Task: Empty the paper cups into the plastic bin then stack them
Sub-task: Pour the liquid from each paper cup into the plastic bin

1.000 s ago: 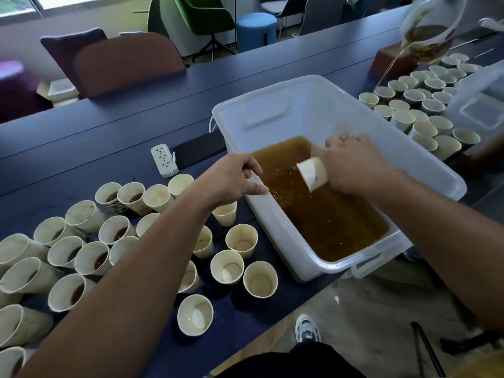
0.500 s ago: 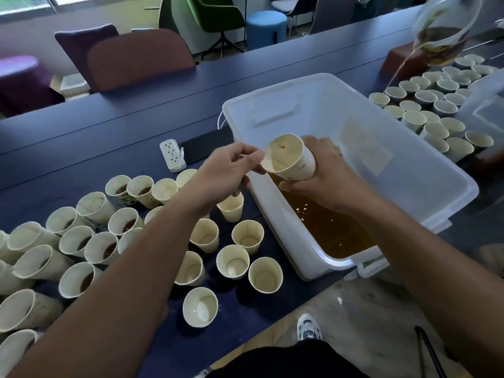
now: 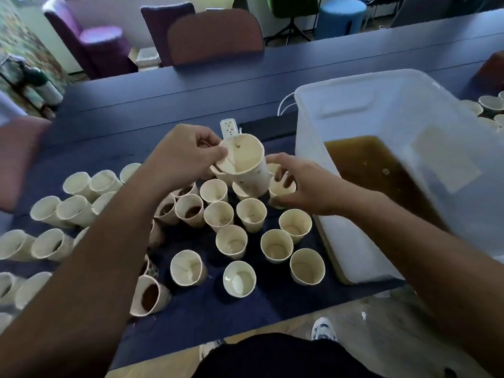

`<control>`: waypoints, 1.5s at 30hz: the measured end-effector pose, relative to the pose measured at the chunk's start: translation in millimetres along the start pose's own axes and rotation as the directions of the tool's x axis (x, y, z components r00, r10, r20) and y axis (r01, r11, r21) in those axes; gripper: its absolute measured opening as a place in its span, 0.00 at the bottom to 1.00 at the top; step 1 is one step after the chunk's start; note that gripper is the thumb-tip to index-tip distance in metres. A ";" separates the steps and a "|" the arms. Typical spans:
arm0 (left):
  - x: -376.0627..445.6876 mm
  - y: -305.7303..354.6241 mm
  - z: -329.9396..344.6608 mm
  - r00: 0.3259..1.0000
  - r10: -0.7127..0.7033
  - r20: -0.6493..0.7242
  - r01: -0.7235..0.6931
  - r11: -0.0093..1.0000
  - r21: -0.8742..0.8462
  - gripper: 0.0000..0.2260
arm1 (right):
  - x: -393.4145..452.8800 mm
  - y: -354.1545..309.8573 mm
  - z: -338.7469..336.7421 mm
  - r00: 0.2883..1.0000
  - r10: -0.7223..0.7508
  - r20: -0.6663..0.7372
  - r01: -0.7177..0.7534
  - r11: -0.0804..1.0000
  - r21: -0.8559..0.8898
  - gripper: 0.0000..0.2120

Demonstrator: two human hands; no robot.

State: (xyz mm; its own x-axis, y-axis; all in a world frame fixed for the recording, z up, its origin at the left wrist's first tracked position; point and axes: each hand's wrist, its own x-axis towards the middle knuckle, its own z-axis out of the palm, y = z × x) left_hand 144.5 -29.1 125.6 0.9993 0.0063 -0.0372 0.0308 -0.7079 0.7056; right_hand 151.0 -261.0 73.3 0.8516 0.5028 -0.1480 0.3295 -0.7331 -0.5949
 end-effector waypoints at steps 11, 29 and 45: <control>-28.5 -104.0 -19.1 0.933 -0.360 -0.015 0.349 0.892 0.288 0.05 | 31.3 4.1 33.5 0.964 -0.065 0.257 0.098 0.988 -0.116 0.21; -32.1 -171.1 18.3 0.832 -0.553 0.031 0.530 0.812 0.245 0.05 | 29.8 16.8 42.2 0.944 0.002 0.330 0.039 0.992 -0.118 0.17; 4.7 -188.3 57.5 0.756 -0.653 -0.030 0.654 0.754 0.069 0.14 | 30.1 17.2 41.9 0.950 0.016 0.311 0.023 0.992 -0.120 0.17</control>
State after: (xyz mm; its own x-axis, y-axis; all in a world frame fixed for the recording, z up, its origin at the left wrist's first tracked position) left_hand 142.2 63.6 -48.2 0.7364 0.4888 -0.4677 0.6750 -0.5778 0.4589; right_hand 165.2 -239.3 25.6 0.6875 0.6089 -0.3958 0.3956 -0.7710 -0.4990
